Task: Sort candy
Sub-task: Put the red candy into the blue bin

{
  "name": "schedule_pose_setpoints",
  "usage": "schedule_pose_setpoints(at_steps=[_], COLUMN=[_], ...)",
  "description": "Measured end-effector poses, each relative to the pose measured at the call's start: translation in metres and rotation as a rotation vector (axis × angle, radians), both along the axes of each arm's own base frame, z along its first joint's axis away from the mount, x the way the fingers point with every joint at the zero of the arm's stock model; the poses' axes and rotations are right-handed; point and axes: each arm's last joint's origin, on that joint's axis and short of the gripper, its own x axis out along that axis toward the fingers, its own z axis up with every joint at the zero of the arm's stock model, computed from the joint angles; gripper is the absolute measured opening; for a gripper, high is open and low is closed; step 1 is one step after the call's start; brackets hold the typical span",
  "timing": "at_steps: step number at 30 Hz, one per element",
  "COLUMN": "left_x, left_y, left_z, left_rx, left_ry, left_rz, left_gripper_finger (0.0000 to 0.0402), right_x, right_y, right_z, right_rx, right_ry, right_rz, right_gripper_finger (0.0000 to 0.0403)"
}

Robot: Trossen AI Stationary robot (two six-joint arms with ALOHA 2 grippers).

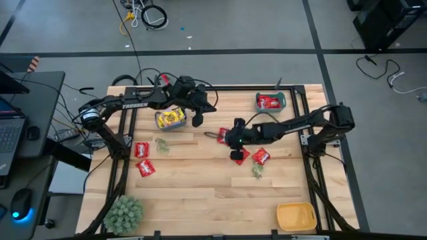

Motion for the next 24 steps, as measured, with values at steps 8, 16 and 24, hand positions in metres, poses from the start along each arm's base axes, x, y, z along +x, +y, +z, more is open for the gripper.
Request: schedule_pose_setpoints(at_steps=[8, 16, 24], left_x=[-0.027, -0.054, -0.065], left_y=[-0.016, -0.030, -0.036], left_z=[-0.034, -0.050, -0.059], left_rx=[-0.009, -0.051, -0.055], left_ry=[-0.129, -0.143, -0.139], left_rz=[0.015, 0.049, 0.057], left_gripper_finger=[0.0002, 0.0002, 0.0001], right_x=[0.006, 0.010, 0.012], right_y=[0.010, -0.009, -0.027], right_z=[-0.035, -0.050, -0.054], right_rx=[-0.018, 0.002, 0.127], right_ry=[0.096, 0.112, 0.105], right_rz=[-0.015, -0.099, -0.074], right_gripper_finger=[0.0163, 0.0139, 0.0018])
